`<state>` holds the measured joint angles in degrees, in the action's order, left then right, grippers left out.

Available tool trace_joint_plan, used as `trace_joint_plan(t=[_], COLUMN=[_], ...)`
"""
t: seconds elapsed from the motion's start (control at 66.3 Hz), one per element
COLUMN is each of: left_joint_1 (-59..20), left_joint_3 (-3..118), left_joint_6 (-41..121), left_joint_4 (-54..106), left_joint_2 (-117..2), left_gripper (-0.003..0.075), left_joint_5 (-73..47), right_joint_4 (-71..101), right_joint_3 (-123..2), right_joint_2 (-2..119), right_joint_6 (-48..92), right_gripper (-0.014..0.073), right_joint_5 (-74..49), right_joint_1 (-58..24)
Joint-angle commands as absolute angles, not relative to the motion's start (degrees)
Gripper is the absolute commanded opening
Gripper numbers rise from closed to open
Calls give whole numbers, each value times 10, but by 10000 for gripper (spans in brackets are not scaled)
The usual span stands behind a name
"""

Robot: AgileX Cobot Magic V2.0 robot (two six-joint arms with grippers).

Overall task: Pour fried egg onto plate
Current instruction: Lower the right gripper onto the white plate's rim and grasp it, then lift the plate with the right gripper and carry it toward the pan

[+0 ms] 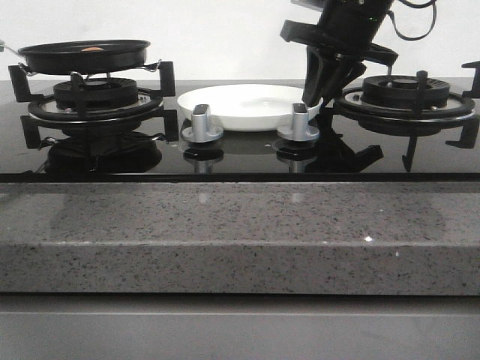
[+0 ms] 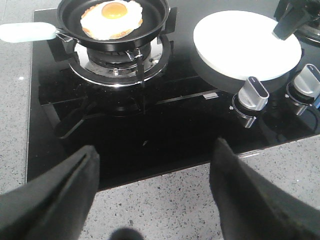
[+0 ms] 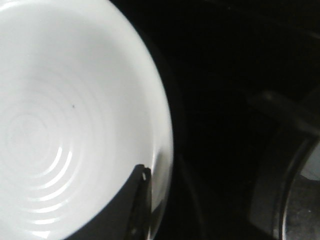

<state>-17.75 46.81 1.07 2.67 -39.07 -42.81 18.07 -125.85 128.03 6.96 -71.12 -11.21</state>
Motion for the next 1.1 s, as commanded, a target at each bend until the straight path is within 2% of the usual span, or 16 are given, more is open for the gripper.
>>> trace_joint_plan(t=[0.0,0.377,0.588,0.664,1.086], left_joint_1=[-182,-182,-182,-182,-182], left_joint_3=[483,483,483,483,483], left_joint_6=[6,6,6,6,6], left_joint_4=[31,31,31,31,31], left_joint_2=[-394,-394,-394,-394,-394], left_gripper=[473,473,473,473,473], left_joint_5=[-387,-387,-387,-387,-387], right_joint_4=[192,196,196,196,205], right_joint_3=[-1278,-1278,-1278,-1278,-1280], right_joint_2=[1247,1258,1258,1258,1207], right_joint_6=[57,24,11,0,-67], right_gripper=[169,164,-65,-108,-111], right_joint_5=[-761,-765,-763,-756,-699], right_joint_1=[-113,-113,-113,-113,-94])
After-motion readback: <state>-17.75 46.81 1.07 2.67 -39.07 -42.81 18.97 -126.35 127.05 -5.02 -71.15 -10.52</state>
